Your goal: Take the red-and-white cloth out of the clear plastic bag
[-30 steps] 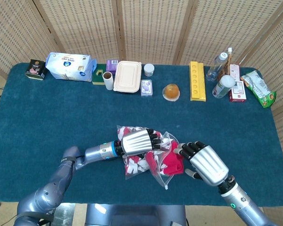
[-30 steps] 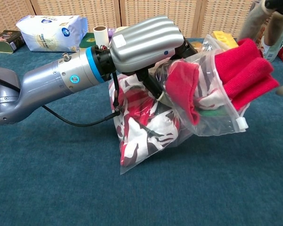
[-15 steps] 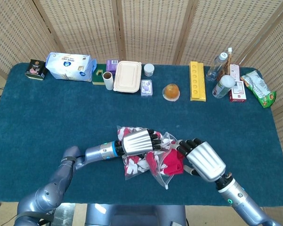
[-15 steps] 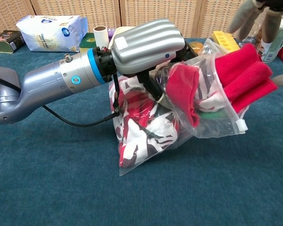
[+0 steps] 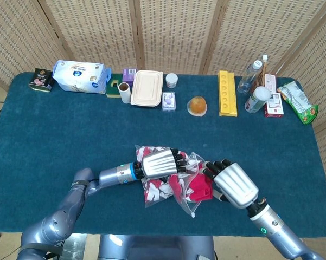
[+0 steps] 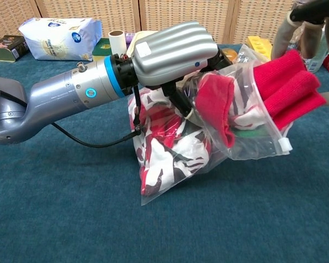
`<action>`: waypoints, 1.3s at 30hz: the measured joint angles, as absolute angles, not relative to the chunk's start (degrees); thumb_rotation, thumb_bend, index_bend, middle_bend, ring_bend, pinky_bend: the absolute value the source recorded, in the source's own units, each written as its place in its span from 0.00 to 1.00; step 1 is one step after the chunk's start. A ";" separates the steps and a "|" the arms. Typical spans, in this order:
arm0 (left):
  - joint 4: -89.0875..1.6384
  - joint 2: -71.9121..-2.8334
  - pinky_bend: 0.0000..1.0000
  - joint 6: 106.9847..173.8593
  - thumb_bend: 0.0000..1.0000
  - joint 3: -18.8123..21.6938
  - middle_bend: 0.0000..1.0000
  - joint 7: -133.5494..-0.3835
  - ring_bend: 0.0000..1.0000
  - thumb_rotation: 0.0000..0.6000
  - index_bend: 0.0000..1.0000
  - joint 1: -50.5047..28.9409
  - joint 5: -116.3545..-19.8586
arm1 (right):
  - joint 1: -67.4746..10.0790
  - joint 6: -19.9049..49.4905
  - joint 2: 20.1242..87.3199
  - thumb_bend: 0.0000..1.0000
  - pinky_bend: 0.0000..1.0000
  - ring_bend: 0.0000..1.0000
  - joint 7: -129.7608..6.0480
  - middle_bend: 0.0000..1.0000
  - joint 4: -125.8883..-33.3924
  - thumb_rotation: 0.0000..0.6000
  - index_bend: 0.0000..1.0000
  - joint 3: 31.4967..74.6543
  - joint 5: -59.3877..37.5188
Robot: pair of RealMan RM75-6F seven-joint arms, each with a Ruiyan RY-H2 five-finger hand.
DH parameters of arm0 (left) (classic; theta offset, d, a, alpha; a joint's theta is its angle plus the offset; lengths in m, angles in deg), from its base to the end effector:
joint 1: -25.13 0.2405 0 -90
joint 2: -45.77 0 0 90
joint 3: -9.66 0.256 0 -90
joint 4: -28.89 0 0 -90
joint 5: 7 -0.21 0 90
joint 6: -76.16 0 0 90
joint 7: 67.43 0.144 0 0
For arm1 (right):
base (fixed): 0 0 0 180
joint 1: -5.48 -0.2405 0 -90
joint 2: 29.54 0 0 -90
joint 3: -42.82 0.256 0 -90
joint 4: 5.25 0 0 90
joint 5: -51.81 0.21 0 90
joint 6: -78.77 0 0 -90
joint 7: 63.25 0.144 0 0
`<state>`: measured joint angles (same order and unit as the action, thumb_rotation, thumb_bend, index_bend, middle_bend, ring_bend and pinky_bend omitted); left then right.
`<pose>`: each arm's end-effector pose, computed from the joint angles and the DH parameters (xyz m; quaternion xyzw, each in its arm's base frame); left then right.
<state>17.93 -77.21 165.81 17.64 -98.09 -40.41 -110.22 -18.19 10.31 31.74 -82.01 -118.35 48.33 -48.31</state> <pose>-0.0209 0.3569 -0.0846 -0.7999 0.0176 -0.5866 0.1253 -0.1400 -0.2291 0.1117 0.7787 -0.2125 0.4467 0.3858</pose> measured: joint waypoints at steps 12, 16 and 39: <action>17.99 -77.35 0.70 165.16 0.47 17.70 0.64 -97.86 0.66 1.00 0.79 -40.24 -109.68 | -18.77 10.14 32.68 0.24 0.56 0.49 -82.04 0.35 -118.15 1.00 0.47 47.96 -48.04; 17.93 -77.45 0.70 165.04 0.47 17.67 0.64 -97.79 0.66 1.00 0.79 -40.35 -109.53 | -19.13 10.62 32.63 0.27 0.56 0.49 -82.41 0.35 -118.56 1.00 0.46 48.10 -47.36; 17.65 -77.79 0.69 163.85 0.47 17.42 0.64 -98.42 0.66 1.00 0.79 -40.21 -108.69 | -20.95 12.64 34.46 0.47 0.58 0.51 -83.29 0.37 -119.71 1.00 0.48 49.20 -41.23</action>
<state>17.65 -77.79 163.85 17.42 -98.42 -40.21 -108.69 -20.95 12.64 34.46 -83.29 -119.71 49.20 -41.23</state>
